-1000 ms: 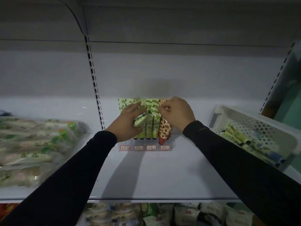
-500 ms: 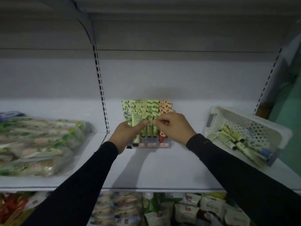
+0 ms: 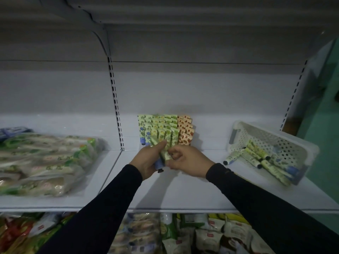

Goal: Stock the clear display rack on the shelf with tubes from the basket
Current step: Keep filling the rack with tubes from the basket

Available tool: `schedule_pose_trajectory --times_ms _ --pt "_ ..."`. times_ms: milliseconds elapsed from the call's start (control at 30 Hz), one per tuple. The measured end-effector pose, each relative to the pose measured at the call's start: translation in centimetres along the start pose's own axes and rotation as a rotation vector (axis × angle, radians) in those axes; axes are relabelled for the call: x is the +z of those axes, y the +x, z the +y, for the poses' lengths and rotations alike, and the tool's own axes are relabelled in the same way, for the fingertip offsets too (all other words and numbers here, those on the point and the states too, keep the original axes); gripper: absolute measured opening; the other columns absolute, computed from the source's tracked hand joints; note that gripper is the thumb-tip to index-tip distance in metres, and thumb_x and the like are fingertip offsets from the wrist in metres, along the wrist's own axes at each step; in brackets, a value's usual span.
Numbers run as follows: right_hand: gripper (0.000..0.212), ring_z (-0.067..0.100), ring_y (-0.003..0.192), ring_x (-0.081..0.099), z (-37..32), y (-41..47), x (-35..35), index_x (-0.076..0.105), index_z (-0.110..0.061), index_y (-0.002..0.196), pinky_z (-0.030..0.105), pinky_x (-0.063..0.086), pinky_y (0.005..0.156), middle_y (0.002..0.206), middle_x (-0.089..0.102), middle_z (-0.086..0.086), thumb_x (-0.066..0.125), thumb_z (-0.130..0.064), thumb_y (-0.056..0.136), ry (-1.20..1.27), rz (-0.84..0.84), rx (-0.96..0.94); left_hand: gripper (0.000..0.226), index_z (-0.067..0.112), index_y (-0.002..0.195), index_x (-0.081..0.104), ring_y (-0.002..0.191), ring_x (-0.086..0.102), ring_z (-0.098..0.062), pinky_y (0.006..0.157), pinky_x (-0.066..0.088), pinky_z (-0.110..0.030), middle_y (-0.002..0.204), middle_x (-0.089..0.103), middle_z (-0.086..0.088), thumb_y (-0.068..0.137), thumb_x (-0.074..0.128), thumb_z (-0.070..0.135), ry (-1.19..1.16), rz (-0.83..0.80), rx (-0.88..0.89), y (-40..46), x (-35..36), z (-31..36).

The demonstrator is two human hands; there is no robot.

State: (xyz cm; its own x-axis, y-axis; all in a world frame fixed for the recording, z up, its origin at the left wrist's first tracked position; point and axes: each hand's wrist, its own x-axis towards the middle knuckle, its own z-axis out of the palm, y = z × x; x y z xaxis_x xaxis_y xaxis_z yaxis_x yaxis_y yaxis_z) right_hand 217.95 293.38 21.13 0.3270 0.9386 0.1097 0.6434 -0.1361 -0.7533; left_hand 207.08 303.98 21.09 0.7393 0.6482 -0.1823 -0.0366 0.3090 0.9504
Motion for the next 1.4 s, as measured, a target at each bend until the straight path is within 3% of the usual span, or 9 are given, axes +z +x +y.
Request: schedule_pose_trajectory --times_ms 200,333,467,600,667,733,900,1167,1400 --pt "0.034 0.028 0.103 0.069 1.0 0.3 -0.7 0.052 0.005 0.129 0.04 0.054 0.095 0.117 0.065 0.022 0.052 -0.013 0.099 0.337 -0.067 0.062 0.016 0.003 0.087 0.057 0.043 0.061 -0.013 0.04 0.047 -0.02 0.055 0.065 -0.004 0.1 0.049 0.006 -0.05 -0.12 0.055 -1.1 0.1 0.3" --pt "0.041 0.025 0.097 0.069 1.3 0.3 -0.7 0.042 0.005 0.137 0.026 0.058 0.084 0.116 0.064 0.018 0.052 -0.004 0.098 0.536 -0.061 0.073 0.013 0.0 0.097 0.06 0.051 0.066 -0.014 0.044 0.049 -0.021 0.066 0.07 -0.006 0.095 0.051 -0.008 -0.039 -0.128 0.089 -0.7 -0.3 0.2" --pt "0.037 0.017 0.094 0.068 1.4 0.4 -1.0 0.047 -0.002 0.133 0.024 0.058 0.081 0.114 0.065 0.011 0.054 -0.009 0.098 0.453 -0.036 0.059 0.025 0.001 0.111 0.061 0.062 0.068 -0.017 0.055 0.053 -0.027 0.086 0.073 -0.008 0.087 0.067 -0.001 0.062 -0.085 0.123 -0.1 -1.0 0.0" --pt "0.031 0.014 0.086 0.068 1.2 0.7 -1.9 0.061 -0.008 0.125 0.029 0.059 0.083 0.102 0.068 0.002 0.055 -0.023 0.098 0.323 0.097 0.045 0.016 0.009 0.091 0.055 0.036 0.043 -0.007 0.04 0.036 -0.02 0.054 0.059 0.005 0.088 0.07 0.004 0.203 -0.077 0.12 -0.1 -1.5 -0.3" --pt "0.028 0.014 0.085 0.067 0.9 0.8 -2.4 0.064 -0.011 0.119 0.033 0.059 0.084 0.1 0.067 0.001 0.055 -0.027 0.098 0.346 0.165 0.041 0.014 0.011 0.087 0.059 0.043 0.046 -0.008 0.047 0.038 -0.023 0.055 0.06 0.006 0.086 0.072 0.005 0.259 -0.078 0.133 0.0 -1.7 -0.4" --pt "0.027 0.015 0.082 0.067 0.8 1.1 -2.6 0.064 -0.009 0.116 0.033 0.059 0.081 0.099 0.068 0.005 0.059 -0.026 0.096 0.376 0.209 0.038 0.012 0.009 0.089 0.064 0.051 0.048 -0.013 0.055 0.041 -0.027 0.062 0.062 0.002 0.084 0.074 0.005 0.306 -0.085 0.137 0.2 -1.9 -0.5" --pt "0.029 0.012 0.071 0.068 1.2 1.7 -2.5 0.061 -0.002 0.112 0.027 0.057 0.071 0.088 0.068 0.009 0.067 -0.02 0.091 0.418 0.188 0.063 0.016 0.001 0.095 0.064 0.045 0.042 -0.01 0.043 0.038 -0.02 0.061 0.052 -0.003 0.083 0.074 0.002 0.342 -0.093 0.097 0.2 -2.3 -0.7" --pt "0.031 0.01 0.064 0.068 0.9 2.3 -2.6 0.063 0.002 0.114 0.021 0.058 0.064 0.085 0.07 0.012 0.07 -0.011 0.087 0.422 0.166 0.062 0.033 -0.007 0.106 0.065 0.055 0.041 -0.017 0.055 0.037 -0.028 0.076 0.053 -0.012 0.082 0.078 0.012 0.411 -0.101 0.09 0.8 -3.4 -1.0" --pt "0.014 0.005 0.066 0.068 1.3 3.3 -4.1 0.077 -0.013 0.083 0.02 0.054 0.069 0.072 0.072 -0.007 0.071 -0.026 0.086 0.012 0.496 -0.007 0.009 0.011 0.094 0.067 0.055 0.045 -0.015 0.046 0.038 -0.019 0.068 0.055 -0.001 0.094 0.06 0.017 0.737 0.161 0.305 2.0 -5.3 -0.8"
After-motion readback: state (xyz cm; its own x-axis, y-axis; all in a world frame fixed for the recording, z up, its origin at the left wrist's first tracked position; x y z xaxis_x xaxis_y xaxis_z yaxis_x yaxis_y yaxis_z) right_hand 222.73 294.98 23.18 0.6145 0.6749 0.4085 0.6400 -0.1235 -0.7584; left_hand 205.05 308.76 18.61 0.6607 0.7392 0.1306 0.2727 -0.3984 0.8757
